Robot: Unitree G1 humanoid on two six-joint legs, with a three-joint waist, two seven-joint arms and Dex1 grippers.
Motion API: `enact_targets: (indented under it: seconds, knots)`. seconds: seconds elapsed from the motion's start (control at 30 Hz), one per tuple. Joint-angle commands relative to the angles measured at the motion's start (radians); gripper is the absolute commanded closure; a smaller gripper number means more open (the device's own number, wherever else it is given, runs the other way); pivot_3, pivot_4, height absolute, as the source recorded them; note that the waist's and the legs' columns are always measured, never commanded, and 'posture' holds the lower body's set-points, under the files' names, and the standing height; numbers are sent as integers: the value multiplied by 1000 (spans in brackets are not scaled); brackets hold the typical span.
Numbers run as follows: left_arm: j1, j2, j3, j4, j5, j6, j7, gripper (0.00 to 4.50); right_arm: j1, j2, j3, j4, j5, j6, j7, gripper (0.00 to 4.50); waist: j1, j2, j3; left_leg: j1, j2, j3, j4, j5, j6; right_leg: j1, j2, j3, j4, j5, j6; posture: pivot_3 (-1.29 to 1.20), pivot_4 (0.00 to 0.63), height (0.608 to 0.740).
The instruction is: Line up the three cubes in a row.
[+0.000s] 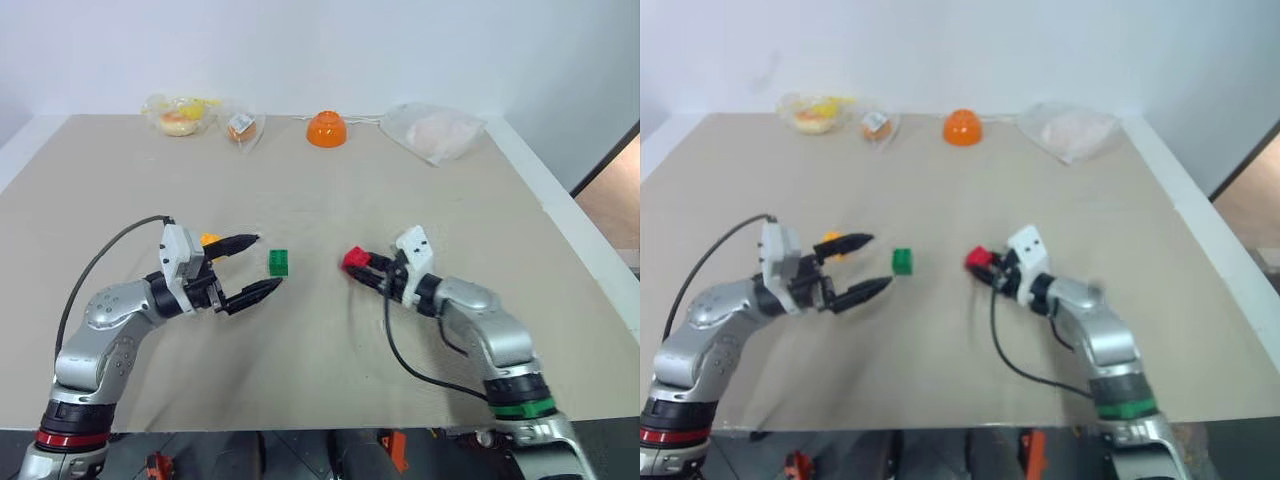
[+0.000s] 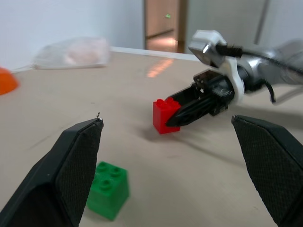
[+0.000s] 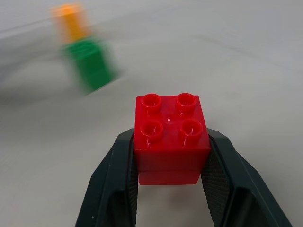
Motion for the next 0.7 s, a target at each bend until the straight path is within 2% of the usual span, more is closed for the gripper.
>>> enact_targets:
  seconds: [0.03,0.13,0.37,0.53,0.7]
  knots:
    - [-35,32,9,39,3,-29,-68,0,13,-105,21,-1,25,-53,209,3250,0,0,0,0,0,0,0,0,0,0,0,0,0,0,0,0,150,740]
    - [-41,43,10,68,9,-45,-100,0,-1,-129,28,70,-9,-133,248,3250,-4,0,0,1,1,0,0,0,0,0,1,-1,0,1,-1,0,150,740]
    - [-37,36,13,68,-1,-35,-113,0,-91,-101,96,248,-112,-354,327,3250,-5,0,0,2,2,0,0,0,1,0,3,0,0,2,-2,0,150,740]
    - [-35,39,19,66,-6,-28,-114,0,-141,-78,123,311,-113,-388,408,3250,-7,0,0,3,3,1,0,1,1,0,4,1,0,3,-2,0,150,740]
    - [-20,42,32,53,-17,-14,-101,0,-156,-53,144,293,-85,-366,474,3250,-6,0,0,3,7,0,0,1,1,0,8,1,0,4,-5,0,150,740]
